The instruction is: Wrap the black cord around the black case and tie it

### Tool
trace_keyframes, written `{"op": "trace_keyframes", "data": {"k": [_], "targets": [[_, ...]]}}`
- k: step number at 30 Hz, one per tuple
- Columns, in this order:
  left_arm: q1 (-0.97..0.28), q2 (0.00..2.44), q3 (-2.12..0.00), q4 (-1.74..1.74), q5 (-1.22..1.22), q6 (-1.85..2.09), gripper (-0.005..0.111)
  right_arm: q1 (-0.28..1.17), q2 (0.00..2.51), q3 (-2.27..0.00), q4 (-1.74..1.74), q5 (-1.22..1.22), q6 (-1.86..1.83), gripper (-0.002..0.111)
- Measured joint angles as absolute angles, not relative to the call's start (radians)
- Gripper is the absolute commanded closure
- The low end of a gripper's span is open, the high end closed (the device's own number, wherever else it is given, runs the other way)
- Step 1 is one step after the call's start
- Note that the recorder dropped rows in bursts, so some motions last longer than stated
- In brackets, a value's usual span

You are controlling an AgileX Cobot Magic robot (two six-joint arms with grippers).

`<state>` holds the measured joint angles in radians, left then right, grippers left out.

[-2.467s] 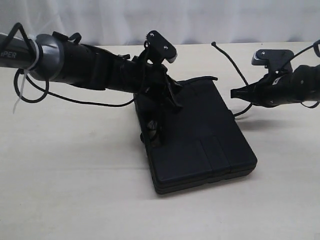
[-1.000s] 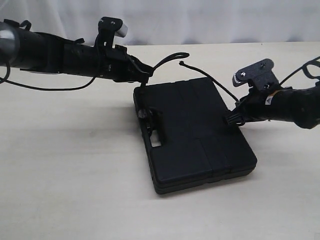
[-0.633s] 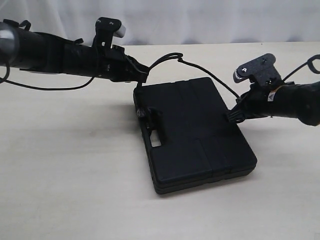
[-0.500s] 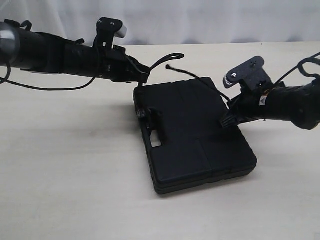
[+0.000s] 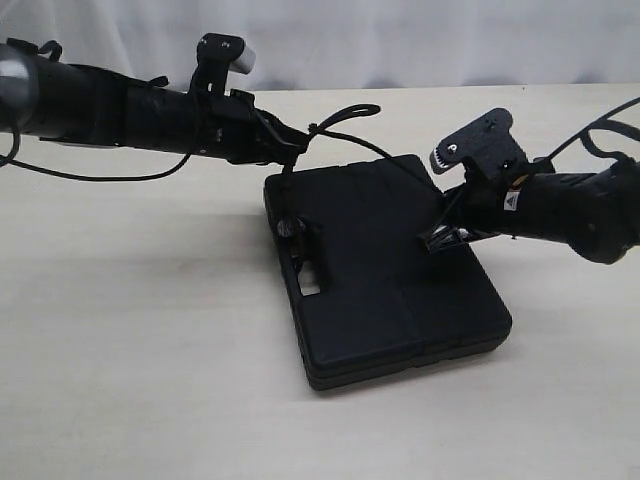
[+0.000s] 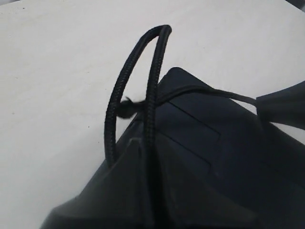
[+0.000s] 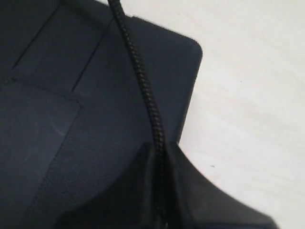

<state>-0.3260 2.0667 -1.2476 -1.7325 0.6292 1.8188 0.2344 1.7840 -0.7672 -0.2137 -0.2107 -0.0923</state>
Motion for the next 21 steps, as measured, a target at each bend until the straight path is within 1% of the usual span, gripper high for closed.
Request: {"op": "trace_keyframes", "data": {"k": [6,11,17,20,21], "targets": [[-0.326,2.067,-1.248,-1.732,0.765,1.845,0.107,0.234,1.784,-0.767,-0.163,-0.295,-0.069,0.104],[-0.326,2.067,-1.248,-1.721,0.865,1.944,0.107,0.234,1.784,-0.767,-0.143,-0.335,-0.035,0.104],[-0.326,2.067,-1.248,-1.572,0.87,2.034,0.107,0.234,1.784,-0.766,-0.14,-0.38,0.042,0.104],[-0.332,2.067,-1.248,-1.567,0.874,2.043,0.106,0.234,1.784,-0.763,-0.143,-0.394,0.08,0.104],[-0.34,2.067,-1.248,-1.565,0.874,2.056,0.104,0.234,1.784,-0.763,-0.165,-0.398,0.11,0.104]]}}
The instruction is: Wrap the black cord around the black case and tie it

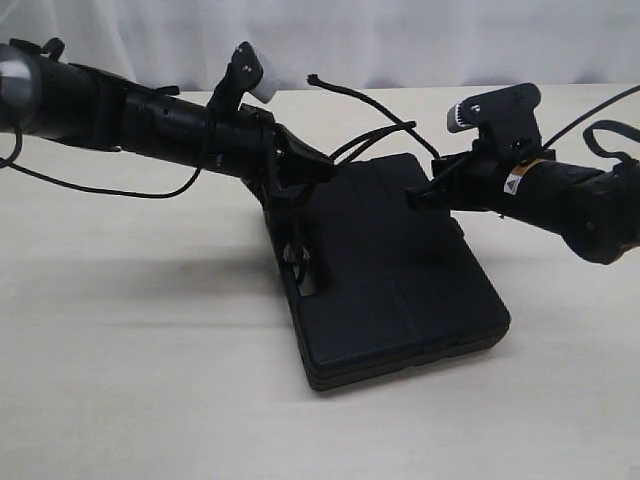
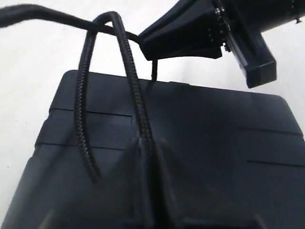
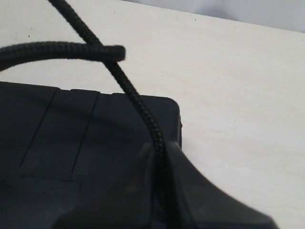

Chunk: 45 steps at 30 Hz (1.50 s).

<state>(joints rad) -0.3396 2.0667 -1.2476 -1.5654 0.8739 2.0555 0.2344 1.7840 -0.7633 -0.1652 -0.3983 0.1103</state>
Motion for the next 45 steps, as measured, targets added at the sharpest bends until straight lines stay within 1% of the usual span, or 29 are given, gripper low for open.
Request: {"op": "trace_keyframes", "data": {"k": [4,8,11,14,27,35,40,45], "targets": [[-0.397,2.067,-1.248,-1.558,0.866,2.11,0.082,0.234,1.784,-0.763,-0.318,-0.428,0.236,0.104],[-0.407,2.067,-1.248,-1.541,0.823,2.112,0.06,0.234,1.784,-0.763,-0.377,-0.445,0.274,0.104],[-0.407,2.067,-1.248,-1.492,0.797,2.112,0.052,0.234,1.784,-0.763,-0.39,-0.446,0.278,0.104],[-0.407,2.067,-1.248,-1.452,0.792,2.112,0.05,0.234,1.784,-0.763,-0.392,-0.446,0.279,0.104],[-0.407,2.014,-1.248,-1.433,0.813,2.112,0.05,0.234,1.784,-0.763,-0.396,-0.446,0.279,0.104],[-0.407,2.01,-1.248,-1.439,0.774,2.112,0.05,0.234,1.784,-0.763,-0.464,-0.449,0.28,0.104],[-0.407,2.009,-1.248,-1.656,0.701,2.071,0.05,0.234,1.784,-0.763,-0.476,-0.451,0.28,0.104],[-0.407,2.013,-1.251,-1.726,0.645,1.923,0.05,0.234,1.784,-0.763,-0.5,-0.456,0.301,0.104]]}}
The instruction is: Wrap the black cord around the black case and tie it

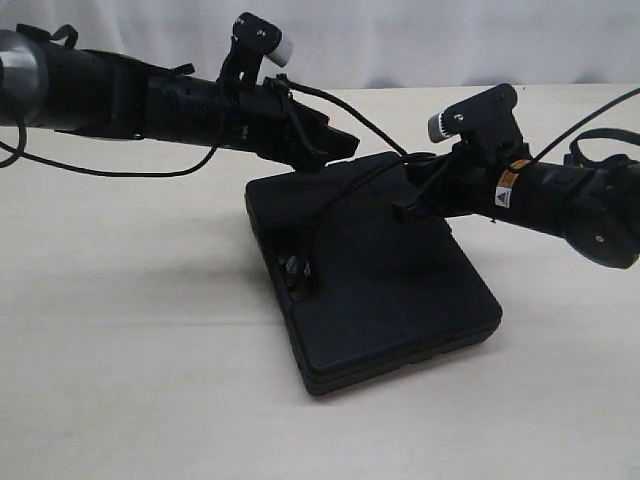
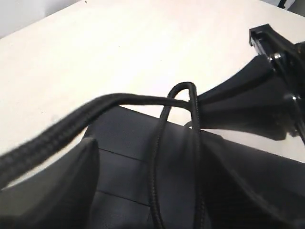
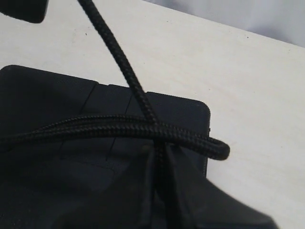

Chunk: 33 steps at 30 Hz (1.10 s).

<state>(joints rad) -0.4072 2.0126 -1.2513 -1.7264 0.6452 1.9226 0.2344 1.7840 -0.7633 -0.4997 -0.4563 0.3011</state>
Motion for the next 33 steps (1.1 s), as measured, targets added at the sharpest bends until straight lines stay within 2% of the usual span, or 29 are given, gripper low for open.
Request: {"op": "trace_keyframes", "data": {"k": [10,18,30,31,33], "targets": [[-0.407,2.028,-1.263,-1.73,0.609,1.907,0.05,0.234,1.784,-0.763,-0.75,-0.545,0.448,0.104],[-0.405,2.028,-1.263,-1.733,0.802,1.926,0.05,0.234,1.784,-0.763,-0.772,-0.55,0.457,0.104],[-0.405,2.028,-1.263,-1.733,0.683,1.939,0.051,0.234,1.784,-0.763,-0.942,-0.62,0.533,0.104],[-0.405,2.028,-1.263,-1.733,0.683,1.939,0.052,0.234,1.784,-0.763,-0.949,-0.624,0.537,0.104],[-0.405,2.028,-1.263,-1.733,0.683,1.939,0.061,0.234,1.784,-0.763,-0.963,-0.631,0.545,0.104]]}}
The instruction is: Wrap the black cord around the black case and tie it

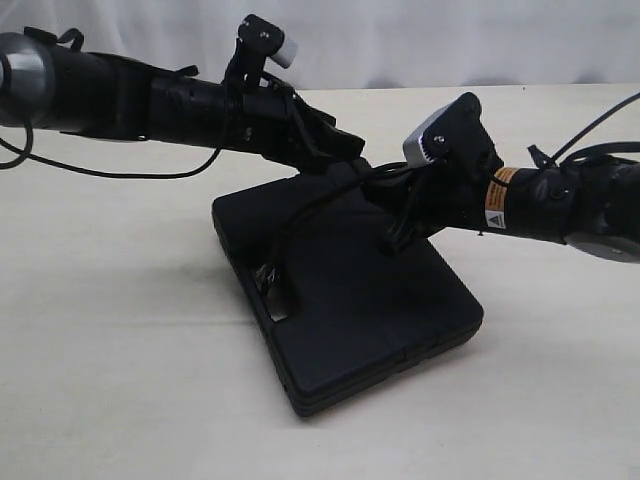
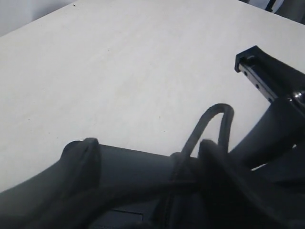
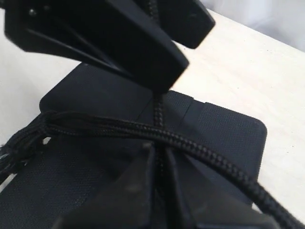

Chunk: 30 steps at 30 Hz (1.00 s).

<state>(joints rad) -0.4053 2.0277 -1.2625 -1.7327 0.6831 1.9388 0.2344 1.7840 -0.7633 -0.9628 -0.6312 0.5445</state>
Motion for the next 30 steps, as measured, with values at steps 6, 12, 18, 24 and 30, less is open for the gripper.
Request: {"op": "trace_keyframes", "data": {"k": [6,12,18,24,30], "targets": [[-0.405,2.028,-1.263,-1.733,0.709,1.941,0.105,0.234,1.784,-0.763,-0.971,-0.634,0.551,0.104],[-0.405,2.028,-1.263,-1.733,0.796,1.998,0.107,0.234,1.784,-0.763,-0.976,-0.632,0.551,0.099],[-0.405,2.028,-1.263,-1.733,0.813,2.024,0.107,0.234,1.784,-0.763,-1.041,-0.635,0.535,0.068],[-0.405,2.028,-1.263,-1.733,0.815,2.045,0.107,0.234,1.776,-0.763,-1.053,-0.583,0.533,0.054],[-0.405,2.028,-1.263,-1.733,0.819,2.064,0.107,0.234,1.693,-0.769,-1.053,-0.494,0.591,0.054]]}}
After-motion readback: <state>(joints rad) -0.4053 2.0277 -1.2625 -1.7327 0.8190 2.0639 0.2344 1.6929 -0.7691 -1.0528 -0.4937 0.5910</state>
